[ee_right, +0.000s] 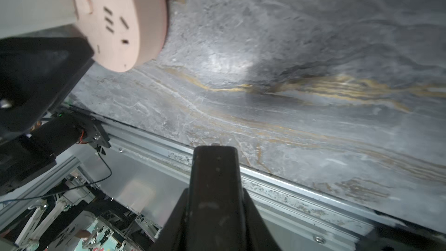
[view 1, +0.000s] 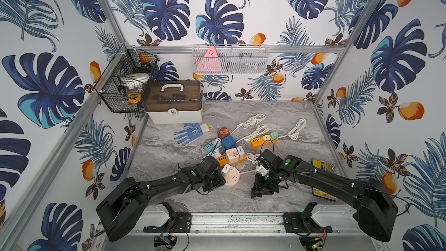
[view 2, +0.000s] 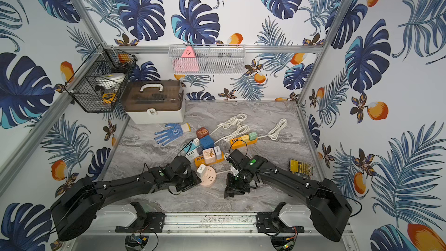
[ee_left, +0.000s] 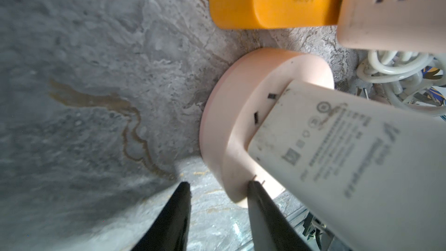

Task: Pull the plug off the socket
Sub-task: Place the plug at the center of the board.

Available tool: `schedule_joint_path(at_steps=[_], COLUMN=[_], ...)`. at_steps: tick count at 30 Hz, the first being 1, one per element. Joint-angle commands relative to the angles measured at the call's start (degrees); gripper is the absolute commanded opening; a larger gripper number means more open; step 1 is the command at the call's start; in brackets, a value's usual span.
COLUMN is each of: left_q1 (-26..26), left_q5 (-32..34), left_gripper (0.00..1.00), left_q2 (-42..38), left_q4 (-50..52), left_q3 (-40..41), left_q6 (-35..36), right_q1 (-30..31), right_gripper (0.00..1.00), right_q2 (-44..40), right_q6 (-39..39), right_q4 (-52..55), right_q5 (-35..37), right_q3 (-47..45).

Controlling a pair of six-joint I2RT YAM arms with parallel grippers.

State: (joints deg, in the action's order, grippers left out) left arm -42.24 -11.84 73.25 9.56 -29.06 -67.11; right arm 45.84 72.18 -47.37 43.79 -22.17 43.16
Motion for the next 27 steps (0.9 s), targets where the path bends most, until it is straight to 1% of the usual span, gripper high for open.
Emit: schedule_joint_path(at_steps=[1,5,7,9,11,14,18,20,23,25,27], left_q1=[0.05,0.05,0.05,0.05,-0.01,0.05,0.05,0.05,0.05,0.05,0.05], left_q5=[1.55,1.49,1.42,1.38,1.38,1.29,1.29,1.24,1.04,0.91,0.76], left_gripper=[0.46,0.46,0.45,0.45,0.45,0.45,0.45,0.45,0.45,0.45,0.45], left_q2=[0.18,0.49,0.96,1.26,1.46,1.89,1.67,1.59,1.87,2.21,2.41], left_q4=[4.59,4.68,4.59,4.34,4.08,3.97,4.06,4.06,3.72,3.40,3.18], left_q3=[-0.12,-0.60,-0.91,-1.00,-1.00,-1.13,-1.18,-1.18,-0.91,-0.85,-0.87], left_q6=[1.36,1.65,1.71,1.66,1.59,1.67,1.62,1.61,1.48,1.30,1.15], right_q1=[-3.12,-10.53,-15.48,-18.71,-22.33,-28.88,-34.43,-36.17,-37.03,-37.77,-38.67], right_gripper=[0.00,0.00,0.00,0.00,0.00,0.00,0.01,0.07,0.13,0.19,0.29], right_q2=[-2.31,-6.84,-6.93,-6.87,-7.18,-7.09,-7.20,-7.52,-6.60,-6.03,-5.83], right_q6=[-0.76,1.28,3.64,5.11,6.34,8.06,7.88,7.15,5.77,4.66,3.96], right_q4=[0.97,0.31,3.42,7.41,8.80,6.93,5.64,4.31,1.71,1.45,3.31], right_q5=[3.04,2.10,2.38,4.59,4.97,0.77,-1.47,-2.23,-2.80,-1.92,-0.43], right_q3=[-3.15,-6.65,-6.26,-5.48,-6.23,-8.65,-9.41,-9.58,-9.99,-10.53,-10.71])
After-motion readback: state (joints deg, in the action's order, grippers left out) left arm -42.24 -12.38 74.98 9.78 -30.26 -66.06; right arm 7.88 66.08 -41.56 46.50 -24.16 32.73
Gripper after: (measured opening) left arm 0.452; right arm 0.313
